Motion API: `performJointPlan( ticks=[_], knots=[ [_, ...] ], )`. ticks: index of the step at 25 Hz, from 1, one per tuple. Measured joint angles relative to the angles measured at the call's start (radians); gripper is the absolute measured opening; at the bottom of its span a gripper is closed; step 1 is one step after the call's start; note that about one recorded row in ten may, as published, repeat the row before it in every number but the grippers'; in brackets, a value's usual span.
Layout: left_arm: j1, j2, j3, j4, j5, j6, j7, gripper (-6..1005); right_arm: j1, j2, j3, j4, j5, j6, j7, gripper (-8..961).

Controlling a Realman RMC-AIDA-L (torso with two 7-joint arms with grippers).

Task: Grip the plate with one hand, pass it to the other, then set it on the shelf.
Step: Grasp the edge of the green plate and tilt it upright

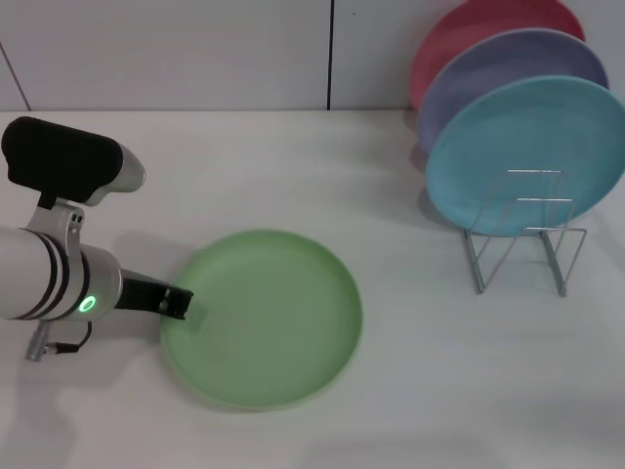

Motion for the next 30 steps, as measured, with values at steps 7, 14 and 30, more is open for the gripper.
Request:
performJointPlan(
  ticks=[7,14,30],
  knots=[
    [0.019,0.001,0.004,-0.052,-0.004,-0.005,0.005,120,0.000,0.000,-0.002,0.000,0.000,0.000,0.001,839],
    [0.028,0.002,0.003,-0.103,-0.006,-0.011,0.008,91,-0.001,0.000,-0.003,-0.005,0.000,0.000,0.004,838],
    [0.053,0.003,0.002,-0.241,0.002,0.011,0.010,40,-0.002,-0.001,-0.008,-0.069,0.000,-0.006,0.046,838]
  ],
)
